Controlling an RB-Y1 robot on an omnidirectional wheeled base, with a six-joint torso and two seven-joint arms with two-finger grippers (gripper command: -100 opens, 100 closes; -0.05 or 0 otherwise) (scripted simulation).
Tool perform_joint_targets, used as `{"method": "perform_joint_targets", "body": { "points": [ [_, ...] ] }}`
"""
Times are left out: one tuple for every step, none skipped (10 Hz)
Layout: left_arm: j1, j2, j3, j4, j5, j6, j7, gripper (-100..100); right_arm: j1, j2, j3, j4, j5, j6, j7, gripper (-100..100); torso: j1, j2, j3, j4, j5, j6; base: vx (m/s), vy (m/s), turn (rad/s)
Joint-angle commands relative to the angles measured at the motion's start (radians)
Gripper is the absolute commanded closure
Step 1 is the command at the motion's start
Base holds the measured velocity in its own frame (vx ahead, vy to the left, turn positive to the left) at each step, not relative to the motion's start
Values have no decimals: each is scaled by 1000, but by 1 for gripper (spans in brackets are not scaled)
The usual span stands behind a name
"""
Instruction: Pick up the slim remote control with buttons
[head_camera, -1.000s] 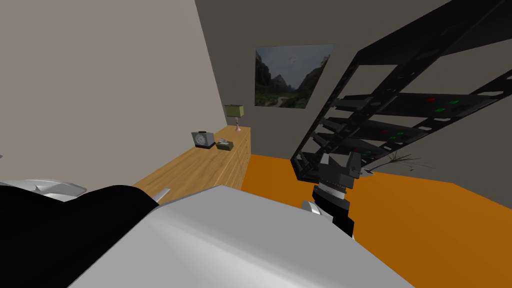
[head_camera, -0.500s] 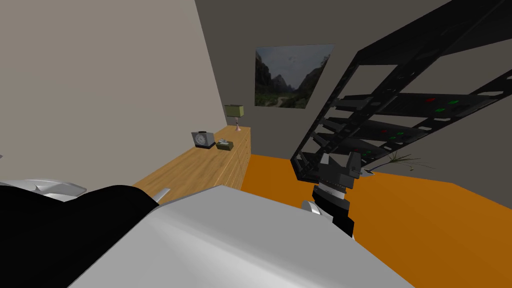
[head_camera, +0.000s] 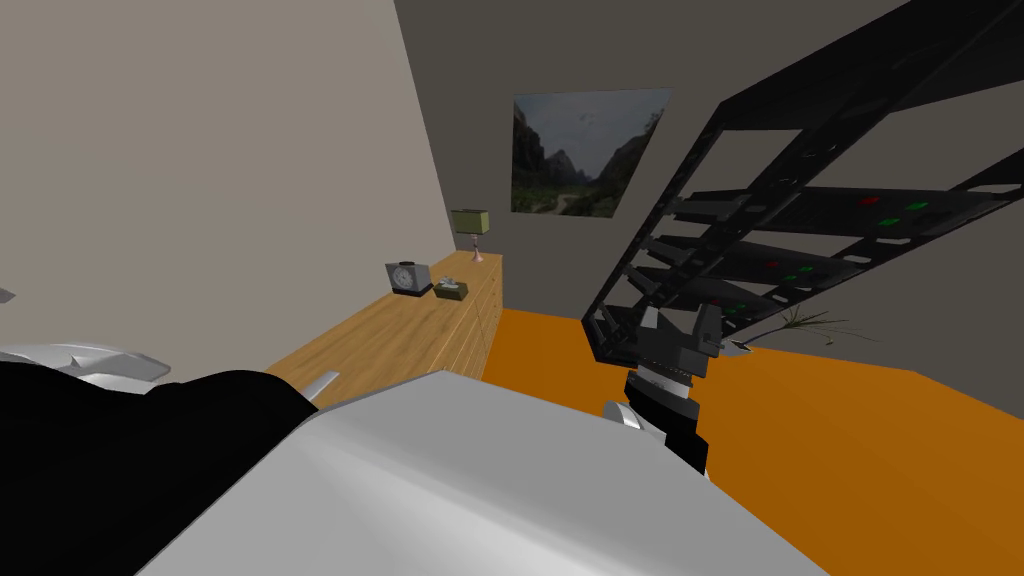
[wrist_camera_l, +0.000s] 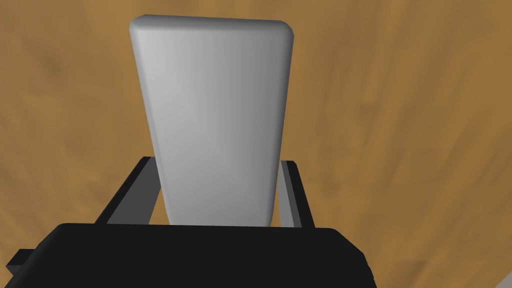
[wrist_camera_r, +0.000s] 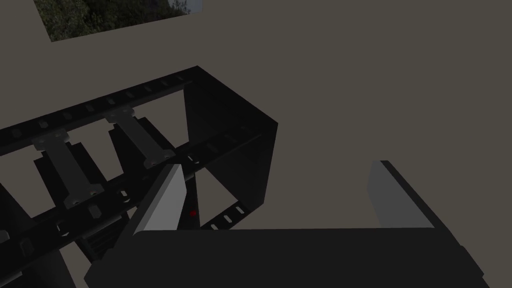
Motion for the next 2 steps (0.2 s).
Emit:
{"method": "perform_joint_targets", "body": {
  "points": [
    [0, 0, 0, 0, 0, 0, 0, 100, 0, 0, 0, 0, 0, 0, 0, 0, 0, 0, 0, 0, 0, 0, 0, 0, 0],
    [0, 2, -1, -2, 2, -1, -2, 0, 0, 0, 0, 0, 0, 0, 0, 0, 0, 0, 0, 0, 0, 0, 0, 0, 0]
  ]
}}
